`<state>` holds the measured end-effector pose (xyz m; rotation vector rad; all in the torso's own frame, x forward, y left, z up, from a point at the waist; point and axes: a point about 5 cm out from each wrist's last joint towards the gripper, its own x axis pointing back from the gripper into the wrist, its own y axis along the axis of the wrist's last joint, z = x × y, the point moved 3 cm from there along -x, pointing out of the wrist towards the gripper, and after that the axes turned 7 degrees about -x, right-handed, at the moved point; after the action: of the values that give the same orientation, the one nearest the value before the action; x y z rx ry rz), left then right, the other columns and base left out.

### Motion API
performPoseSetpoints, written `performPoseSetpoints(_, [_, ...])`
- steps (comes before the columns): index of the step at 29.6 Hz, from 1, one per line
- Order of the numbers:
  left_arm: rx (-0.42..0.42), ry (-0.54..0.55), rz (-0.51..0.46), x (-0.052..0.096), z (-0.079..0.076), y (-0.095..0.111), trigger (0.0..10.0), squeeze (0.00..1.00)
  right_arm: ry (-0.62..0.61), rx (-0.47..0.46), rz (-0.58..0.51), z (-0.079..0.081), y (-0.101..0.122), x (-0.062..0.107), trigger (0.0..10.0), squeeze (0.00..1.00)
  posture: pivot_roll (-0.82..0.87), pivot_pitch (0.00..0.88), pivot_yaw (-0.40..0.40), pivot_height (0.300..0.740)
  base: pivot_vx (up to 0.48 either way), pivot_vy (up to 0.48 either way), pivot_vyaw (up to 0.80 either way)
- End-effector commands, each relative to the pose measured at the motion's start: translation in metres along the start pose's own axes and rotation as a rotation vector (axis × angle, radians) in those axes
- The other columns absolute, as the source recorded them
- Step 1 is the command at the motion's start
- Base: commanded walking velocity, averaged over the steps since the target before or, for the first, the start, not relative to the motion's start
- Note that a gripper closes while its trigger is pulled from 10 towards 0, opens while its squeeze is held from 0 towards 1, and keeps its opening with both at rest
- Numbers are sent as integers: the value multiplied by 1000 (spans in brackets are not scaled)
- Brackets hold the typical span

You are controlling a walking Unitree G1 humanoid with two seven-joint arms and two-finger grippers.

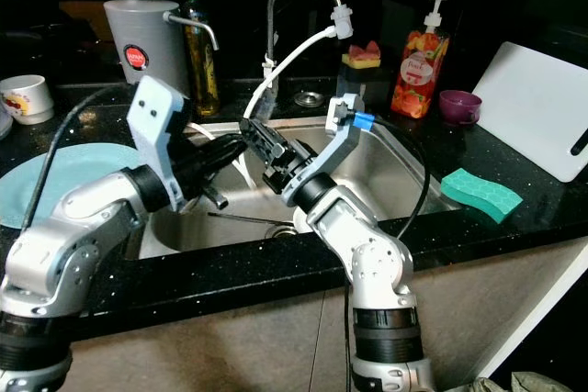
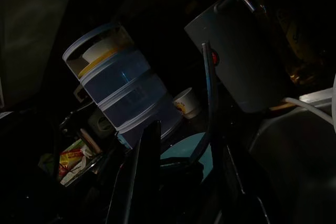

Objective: Kitchen organization

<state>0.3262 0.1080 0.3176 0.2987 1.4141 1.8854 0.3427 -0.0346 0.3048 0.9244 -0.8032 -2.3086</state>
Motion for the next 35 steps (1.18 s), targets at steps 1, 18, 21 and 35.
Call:
performPoseSetpoints(1, [3,-41,12,2,-7,-2,10000,0,11,-4,-2,2,0,1,10000,0,100,85,-67,740,0,0,0])
performPoseSetpoints(18, [-27,-15,48,1,-5,-10,10000,0,-11,-5,-41,-3,6,4,0,0,99,87,-67,740,0,0,0])
performPoseSetpoints(21, [-29,7,57,0,-3,-12,10000,35,-22,-5,-44,-5,6,3,0,0,100,89,-67,740,0,0,0])
performPoseSetpoints(35, [16,117,74,6,11,-17,10000,0,-539,162,-163,-101,7,13,10000,0,115,104,-58,740,0,0,0])
